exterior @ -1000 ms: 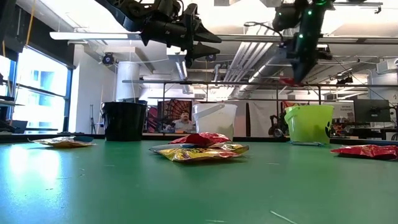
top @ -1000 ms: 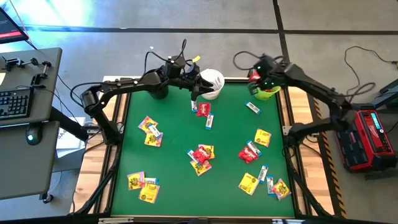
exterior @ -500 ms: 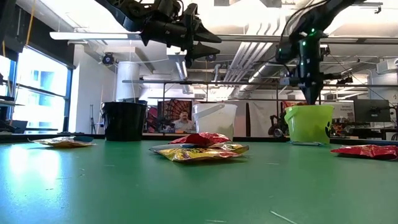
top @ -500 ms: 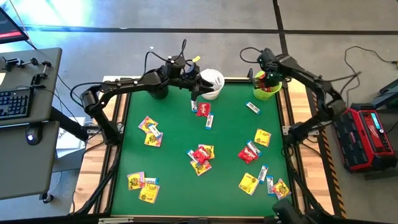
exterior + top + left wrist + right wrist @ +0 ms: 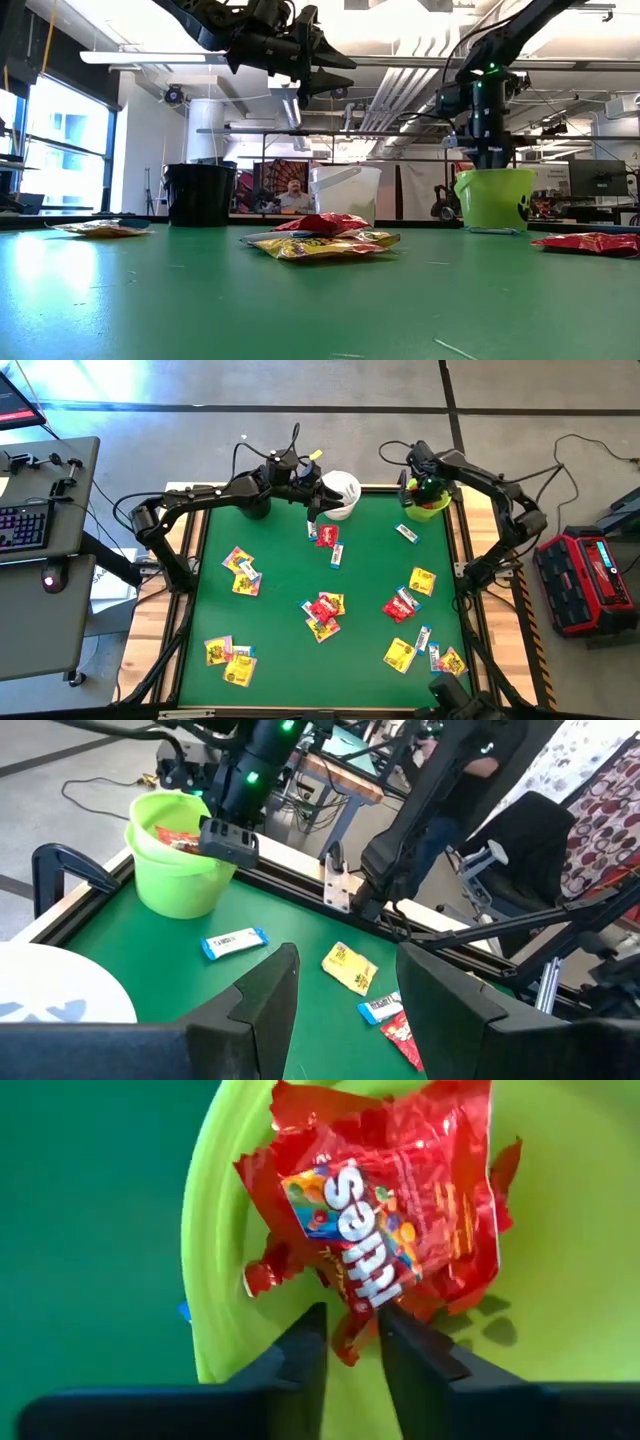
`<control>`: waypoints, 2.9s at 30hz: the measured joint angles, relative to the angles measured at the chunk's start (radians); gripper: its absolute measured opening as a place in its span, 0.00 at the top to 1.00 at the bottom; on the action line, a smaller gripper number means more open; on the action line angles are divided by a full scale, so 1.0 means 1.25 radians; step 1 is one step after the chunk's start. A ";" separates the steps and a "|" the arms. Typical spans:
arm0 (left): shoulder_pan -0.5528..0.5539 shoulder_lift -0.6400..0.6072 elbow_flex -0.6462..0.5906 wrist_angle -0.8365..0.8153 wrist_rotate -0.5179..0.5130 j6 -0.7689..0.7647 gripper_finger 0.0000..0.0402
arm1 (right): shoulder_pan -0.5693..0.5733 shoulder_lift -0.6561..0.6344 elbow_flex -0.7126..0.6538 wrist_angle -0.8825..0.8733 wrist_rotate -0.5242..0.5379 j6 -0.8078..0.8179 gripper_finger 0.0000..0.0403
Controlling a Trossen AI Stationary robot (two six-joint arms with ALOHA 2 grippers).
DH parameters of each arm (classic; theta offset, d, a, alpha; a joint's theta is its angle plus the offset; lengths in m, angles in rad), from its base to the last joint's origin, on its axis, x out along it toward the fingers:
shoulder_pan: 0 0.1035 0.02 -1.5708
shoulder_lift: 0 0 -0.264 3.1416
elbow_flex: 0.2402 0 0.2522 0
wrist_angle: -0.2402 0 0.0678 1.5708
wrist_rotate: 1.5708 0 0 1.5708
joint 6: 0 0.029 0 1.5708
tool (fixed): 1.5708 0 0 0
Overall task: Sort candy by brand, put in halloween buckets
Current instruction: Put the red candy into the green bucket
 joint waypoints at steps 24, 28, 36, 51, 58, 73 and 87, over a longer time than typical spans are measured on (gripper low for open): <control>-0.006 0.000 0.000 -0.014 0.000 0.026 0.59 | -0.016 -0.011 0.022 0.014 0.008 -0.096 0.95; -0.006 0.000 0.000 -0.014 0.000 0.028 0.59 | -0.023 -0.011 -0.034 0.094 0.007 -0.076 0.96; -0.006 0.000 0.000 -0.013 0.000 0.027 0.59 | -0.037 -0.011 -0.009 0.041 0.005 -0.061 0.98; -0.006 0.000 0.000 -0.032 0.000 0.021 0.59 | -0.032 0.010 0.022 0.094 0.043 -0.050 1.00; -0.006 0.000 0.000 -0.033 0.000 0.020 0.59 | -0.033 0.040 -0.018 0.153 0.004 -0.061 1.00; -0.081 -0.035 0.000 -0.261 -0.080 0.250 0.67 | 0.047 -0.209 0.007 0.138 0.047 -0.103 1.00; -0.198 -0.031 0.000 -0.597 0.020 0.370 0.77 | 0.314 -0.434 -0.152 0.231 0.005 0.027 1.00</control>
